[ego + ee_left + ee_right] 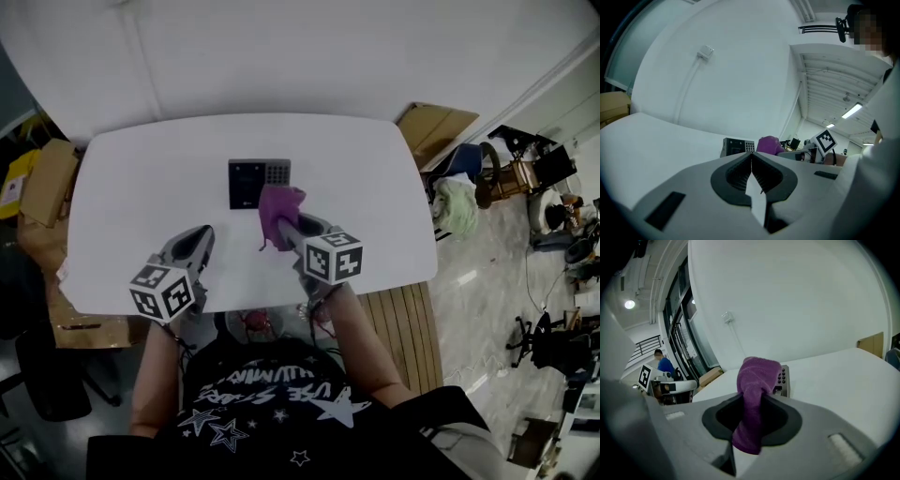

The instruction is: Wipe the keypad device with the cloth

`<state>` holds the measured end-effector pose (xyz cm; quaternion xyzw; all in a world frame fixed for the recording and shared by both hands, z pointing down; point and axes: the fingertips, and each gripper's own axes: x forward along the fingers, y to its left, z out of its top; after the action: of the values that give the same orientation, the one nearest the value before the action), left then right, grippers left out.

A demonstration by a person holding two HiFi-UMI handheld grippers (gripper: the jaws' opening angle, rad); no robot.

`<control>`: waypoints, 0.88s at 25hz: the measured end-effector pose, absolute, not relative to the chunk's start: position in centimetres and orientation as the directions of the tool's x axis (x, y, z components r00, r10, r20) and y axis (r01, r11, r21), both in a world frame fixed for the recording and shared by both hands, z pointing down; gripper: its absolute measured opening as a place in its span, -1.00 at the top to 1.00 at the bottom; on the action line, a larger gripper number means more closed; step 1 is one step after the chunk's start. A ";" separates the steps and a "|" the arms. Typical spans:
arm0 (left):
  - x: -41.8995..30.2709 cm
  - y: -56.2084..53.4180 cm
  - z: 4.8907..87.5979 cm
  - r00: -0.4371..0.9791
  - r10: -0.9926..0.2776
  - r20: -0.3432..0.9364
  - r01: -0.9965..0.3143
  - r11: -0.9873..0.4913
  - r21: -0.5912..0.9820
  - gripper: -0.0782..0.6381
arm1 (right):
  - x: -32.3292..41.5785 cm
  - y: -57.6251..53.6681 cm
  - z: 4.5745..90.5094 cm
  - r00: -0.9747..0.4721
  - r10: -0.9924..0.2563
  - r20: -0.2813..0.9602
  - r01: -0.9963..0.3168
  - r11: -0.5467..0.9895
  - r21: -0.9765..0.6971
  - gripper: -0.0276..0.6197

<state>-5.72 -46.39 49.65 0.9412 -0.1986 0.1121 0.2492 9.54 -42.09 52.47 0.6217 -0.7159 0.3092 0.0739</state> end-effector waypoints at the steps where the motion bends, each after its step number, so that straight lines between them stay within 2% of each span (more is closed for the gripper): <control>1: -5.8 -46.8 49.7 0.898 -0.312 0.309 -0.425 -0.799 0.427 0.76 | 9.3 -42.6 52.5 -0.213 -0.844 0.492 -0.937 0.034 -0.347 0.61; 22: -7.3 -55.0 51.5 0.913 -0.253 0.321 -0.382 -0.804 0.455 0.76 | 4.9 -53.1 54.6 -0.223 -0.826 0.517 -0.942 0.047 -0.331 0.61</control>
<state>-7.32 -54.96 51.54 0.9418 -0.1686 0.1233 0.2635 4.87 -53.09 54.61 0.6164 -0.7173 0.3111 0.0934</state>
